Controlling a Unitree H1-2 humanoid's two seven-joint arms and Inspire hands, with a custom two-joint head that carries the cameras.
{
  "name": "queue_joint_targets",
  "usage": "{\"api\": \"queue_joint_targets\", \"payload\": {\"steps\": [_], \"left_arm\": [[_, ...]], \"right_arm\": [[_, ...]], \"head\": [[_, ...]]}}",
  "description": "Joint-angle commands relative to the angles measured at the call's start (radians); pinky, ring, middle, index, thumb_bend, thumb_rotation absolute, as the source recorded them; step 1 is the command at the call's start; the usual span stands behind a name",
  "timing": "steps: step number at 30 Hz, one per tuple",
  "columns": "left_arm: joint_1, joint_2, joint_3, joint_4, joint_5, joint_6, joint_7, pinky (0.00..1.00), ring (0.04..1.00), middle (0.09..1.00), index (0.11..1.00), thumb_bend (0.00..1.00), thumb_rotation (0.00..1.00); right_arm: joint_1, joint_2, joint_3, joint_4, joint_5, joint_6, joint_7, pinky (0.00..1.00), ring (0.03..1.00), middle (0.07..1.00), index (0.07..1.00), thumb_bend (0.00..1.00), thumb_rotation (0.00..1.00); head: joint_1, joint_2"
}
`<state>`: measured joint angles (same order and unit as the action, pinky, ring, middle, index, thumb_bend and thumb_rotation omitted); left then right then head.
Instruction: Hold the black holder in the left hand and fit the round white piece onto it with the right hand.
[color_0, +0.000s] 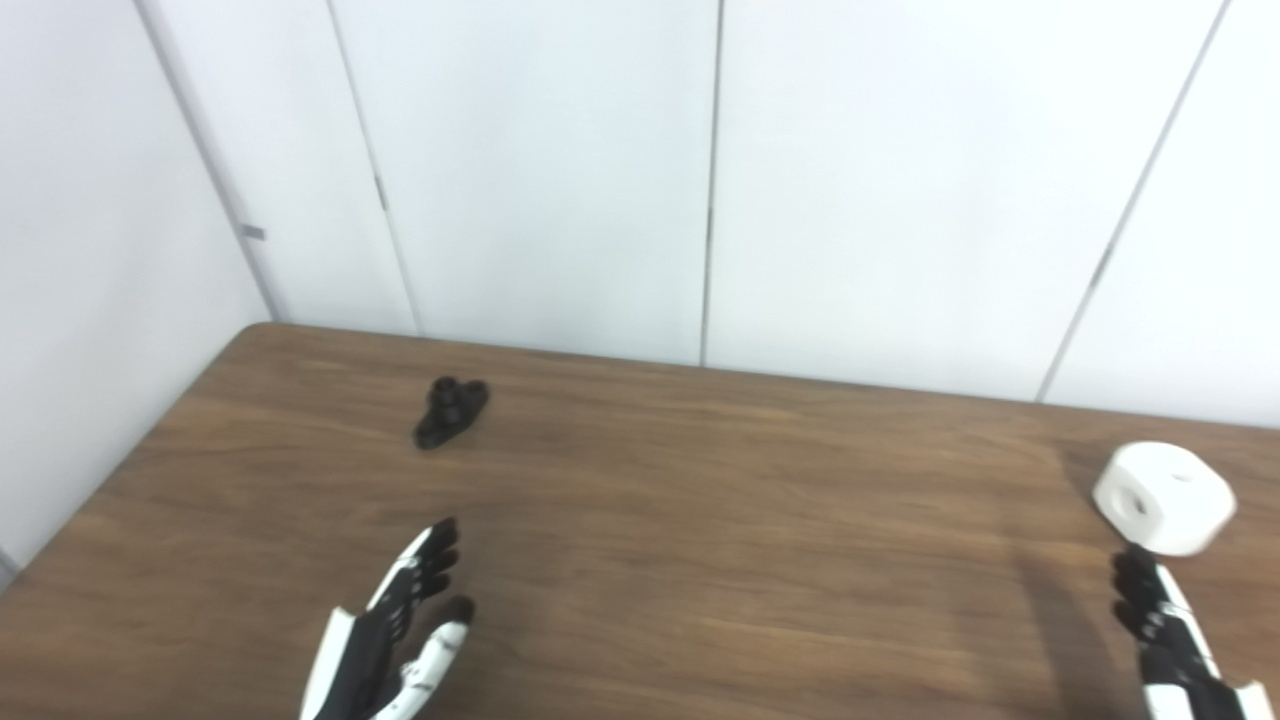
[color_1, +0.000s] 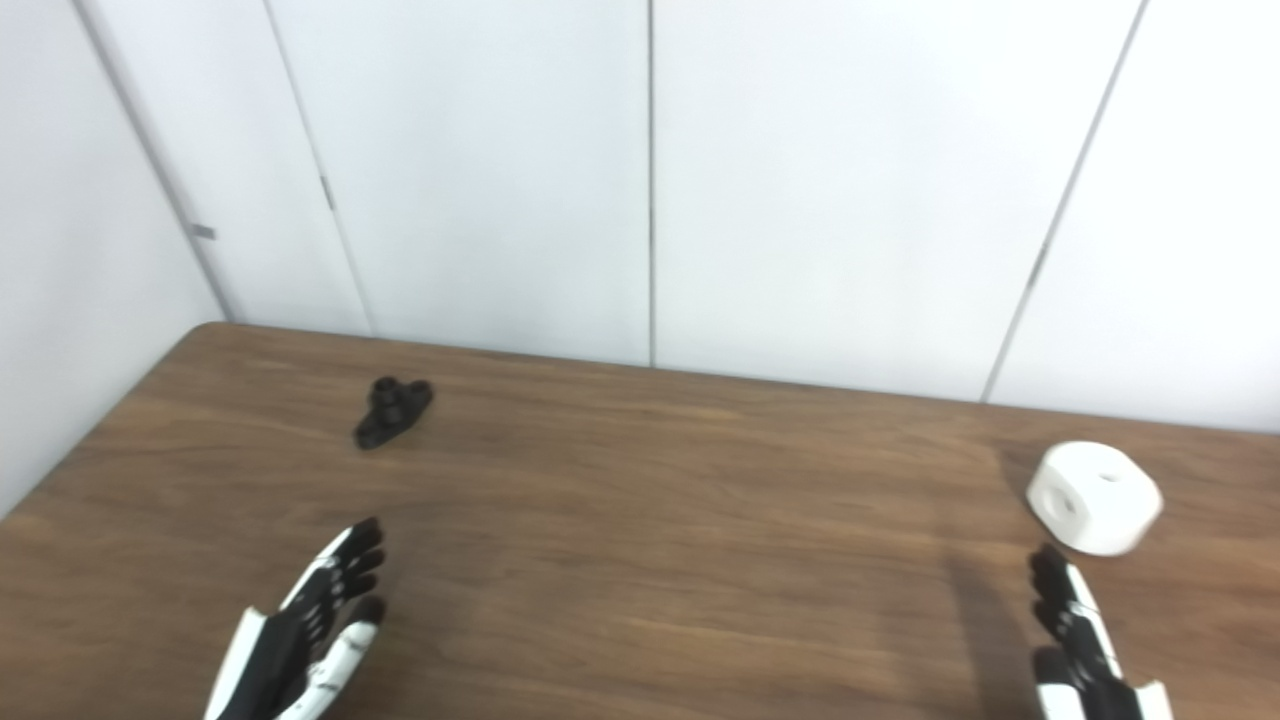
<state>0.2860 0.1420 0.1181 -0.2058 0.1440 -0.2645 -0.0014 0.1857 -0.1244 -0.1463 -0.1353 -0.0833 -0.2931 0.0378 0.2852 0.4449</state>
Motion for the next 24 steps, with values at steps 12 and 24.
{"api": "queue_joint_targets", "payload": {"steps": [12, 24], "left_arm": [[-0.012, -0.028, -0.026, 0.068, 0.018, -0.022, 0.036, 0.87, 0.884, 0.89, 0.921, 0.49, 0.62], [-0.023, -0.024, 0.001, -0.083, 0.093, 0.078, 0.056, 0.9, 0.906, 0.908, 0.919, 0.67, 0.31]], "right_arm": [[0.047, -0.031, 0.01, 0.155, 0.017, -0.082, -0.016, 0.9, 0.94, 0.938, 0.951, 0.47, 1.0], [0.06, -0.024, 0.01, 0.12, -0.007, -0.058, -0.035, 0.9, 0.926, 0.931, 0.944, 0.41, 1.0]], "head": [[0.0, 0.005], [-0.005, 0.012]]}}
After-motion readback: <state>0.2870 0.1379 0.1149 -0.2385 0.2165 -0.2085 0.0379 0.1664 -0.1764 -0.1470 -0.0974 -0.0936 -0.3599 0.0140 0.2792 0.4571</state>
